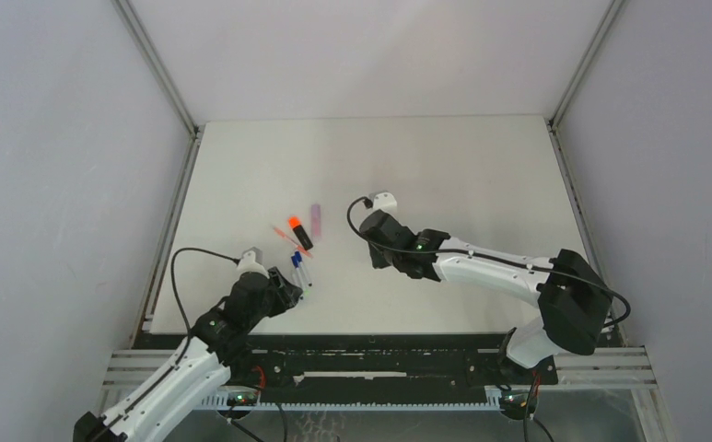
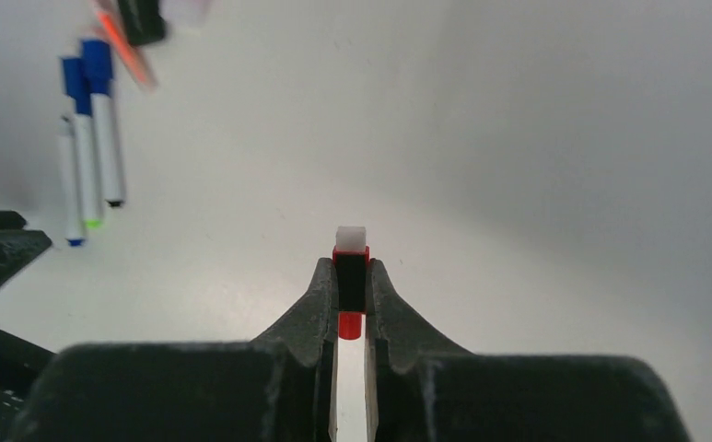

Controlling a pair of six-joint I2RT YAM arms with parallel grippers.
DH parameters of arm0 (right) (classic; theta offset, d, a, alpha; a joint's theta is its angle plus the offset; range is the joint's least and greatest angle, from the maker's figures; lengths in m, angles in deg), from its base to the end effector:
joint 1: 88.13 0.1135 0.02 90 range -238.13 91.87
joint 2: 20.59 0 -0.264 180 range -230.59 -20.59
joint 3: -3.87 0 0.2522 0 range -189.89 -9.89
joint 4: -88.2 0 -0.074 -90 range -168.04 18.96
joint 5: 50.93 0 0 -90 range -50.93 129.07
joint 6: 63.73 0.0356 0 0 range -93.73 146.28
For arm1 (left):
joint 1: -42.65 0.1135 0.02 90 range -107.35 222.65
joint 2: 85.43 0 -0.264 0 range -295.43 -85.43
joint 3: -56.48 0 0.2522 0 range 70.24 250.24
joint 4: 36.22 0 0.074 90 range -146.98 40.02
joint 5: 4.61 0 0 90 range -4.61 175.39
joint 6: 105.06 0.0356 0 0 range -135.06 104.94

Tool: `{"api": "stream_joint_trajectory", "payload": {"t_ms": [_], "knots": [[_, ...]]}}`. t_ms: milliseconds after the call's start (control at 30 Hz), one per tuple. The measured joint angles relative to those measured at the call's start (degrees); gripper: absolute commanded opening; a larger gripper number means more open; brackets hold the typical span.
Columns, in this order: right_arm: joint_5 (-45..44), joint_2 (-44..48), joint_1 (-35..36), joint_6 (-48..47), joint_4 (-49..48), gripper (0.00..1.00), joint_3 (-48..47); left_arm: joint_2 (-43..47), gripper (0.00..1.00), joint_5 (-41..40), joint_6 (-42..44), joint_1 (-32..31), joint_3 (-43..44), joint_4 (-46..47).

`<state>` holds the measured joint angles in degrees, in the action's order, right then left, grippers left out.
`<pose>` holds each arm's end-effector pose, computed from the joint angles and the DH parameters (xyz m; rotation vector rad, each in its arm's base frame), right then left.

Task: Insert the pens into the pen caps
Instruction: Insert the pen cap into the pen cap, then pick up the pen from the center of the board.

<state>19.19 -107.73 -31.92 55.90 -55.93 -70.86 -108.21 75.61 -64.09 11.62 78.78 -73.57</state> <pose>0.1906 0.2631 0.2427 -0.3900 2.3382 0.3102 0.1016 -0.0541 0.1467 -0.4510 2.2370 -0.5686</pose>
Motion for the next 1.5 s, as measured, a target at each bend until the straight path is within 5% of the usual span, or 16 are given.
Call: {"api": "stream_joint_trajectory", "payload": {"t_ms": [167,900,1500], "knots": [[-0.7,1.6,-0.3,2.6,1.2,0.0,4.2,-6.5,0.41,-1.7,-0.9,-2.5,0.3,1.1],[1.2,0.9,-0.2,4.9,-2.6,0.0,7.3,-21.8,0.41,-6.3,2.1,-3.1,6.9,2.2],[3.5,-1.8,0.5,4.8,-5.7,0.0,8.5,-25.9,0.4,-6.9,3.1,-4.9,8.8,2.6]]}}
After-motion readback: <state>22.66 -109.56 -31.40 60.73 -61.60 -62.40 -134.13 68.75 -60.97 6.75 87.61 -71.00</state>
